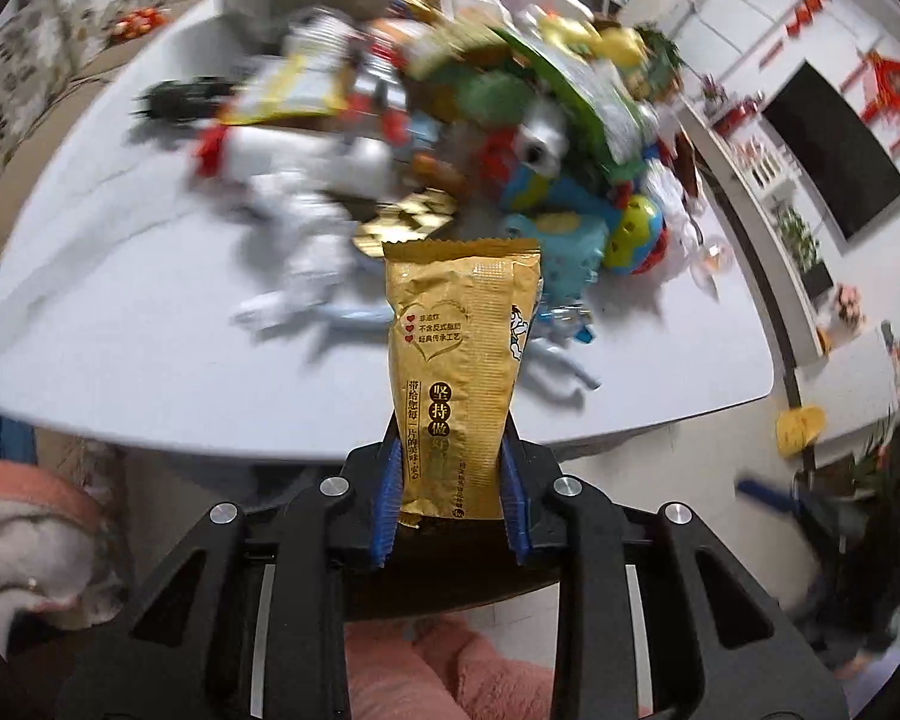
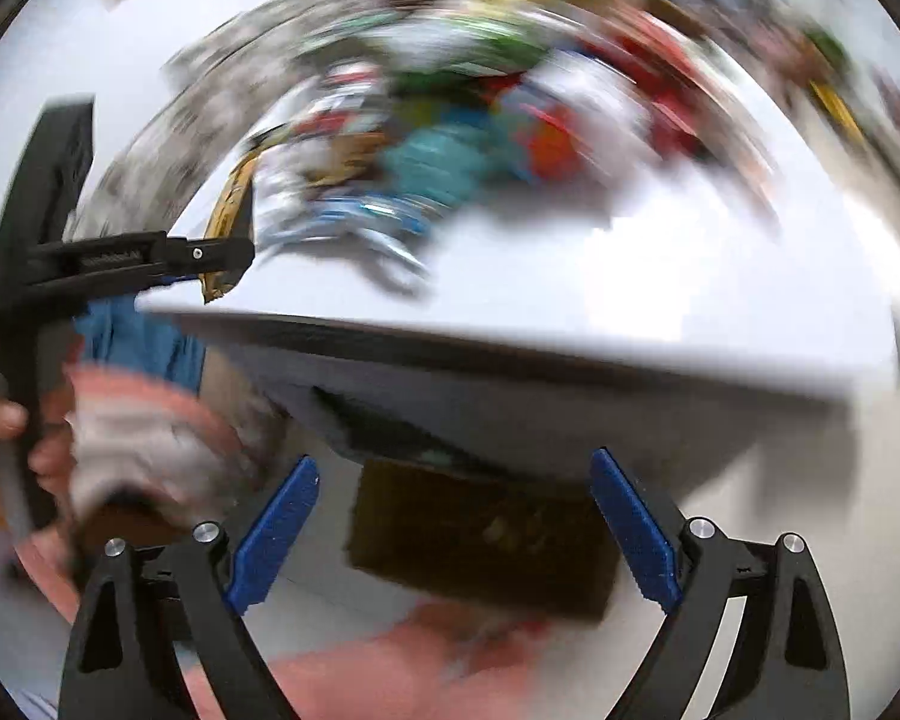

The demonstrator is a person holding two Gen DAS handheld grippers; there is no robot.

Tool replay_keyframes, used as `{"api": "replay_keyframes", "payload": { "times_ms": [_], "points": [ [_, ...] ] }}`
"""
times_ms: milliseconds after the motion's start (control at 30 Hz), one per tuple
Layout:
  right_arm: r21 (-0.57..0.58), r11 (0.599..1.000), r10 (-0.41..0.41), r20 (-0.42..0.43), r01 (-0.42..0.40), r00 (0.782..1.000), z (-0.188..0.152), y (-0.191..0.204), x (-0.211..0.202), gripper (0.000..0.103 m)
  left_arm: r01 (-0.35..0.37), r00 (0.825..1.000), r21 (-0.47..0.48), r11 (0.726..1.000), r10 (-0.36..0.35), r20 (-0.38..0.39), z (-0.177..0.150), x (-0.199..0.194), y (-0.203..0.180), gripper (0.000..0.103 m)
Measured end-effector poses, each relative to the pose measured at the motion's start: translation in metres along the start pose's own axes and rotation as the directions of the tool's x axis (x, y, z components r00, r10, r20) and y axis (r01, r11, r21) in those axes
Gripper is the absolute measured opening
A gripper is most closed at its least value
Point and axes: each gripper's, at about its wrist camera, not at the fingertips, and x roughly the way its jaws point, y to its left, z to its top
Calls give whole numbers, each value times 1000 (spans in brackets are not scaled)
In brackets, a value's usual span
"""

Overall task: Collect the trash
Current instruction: 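Grasp a gold snack packet with the left gripper while the right grasps a white figure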

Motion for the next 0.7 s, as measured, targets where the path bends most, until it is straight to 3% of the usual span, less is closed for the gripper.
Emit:
{"api": "replay_keyframes", "payload": {
  "times_ms": [100,200,233,267,300,333,533,700],
  "points": [
    [-192,979,59,-19,-62,998,48,33,21,90,-23,999,-67,998,24,25,-14,-19,28,27],
    [-286,952,89,-91,-112,992,88,54,55,90,-60,997,-144,988,67,40,-39,-44,59,27],
    [-303,945,90,-123,-124,988,100,58,68,88,-69,996,-168,983,77,45,-46,-51,69,27],
    [-313,938,97,-176,-149,980,113,61,85,77,-78,995,-200,977,90,50,-53,-57,79,27],
    [-325,933,87,-208,-153,974,120,64,96,65,-85,994,-225,971,99,55,-60,-63,86,27],
    [-345,928,67,-227,-144,972,124,67,103,63,-92,992,-254,963,110,60,-68,-68,94,27],
    [-503,859,-46,-255,-92,966,150,85,124,63,-103,988,-340,935,135,72,-102,-92,127,27],
    [-531,843,-91,-303,-88,949,162,81,139,61,-88,989,-368,926,126,81,-110,-97,135,27]
  ]
}}
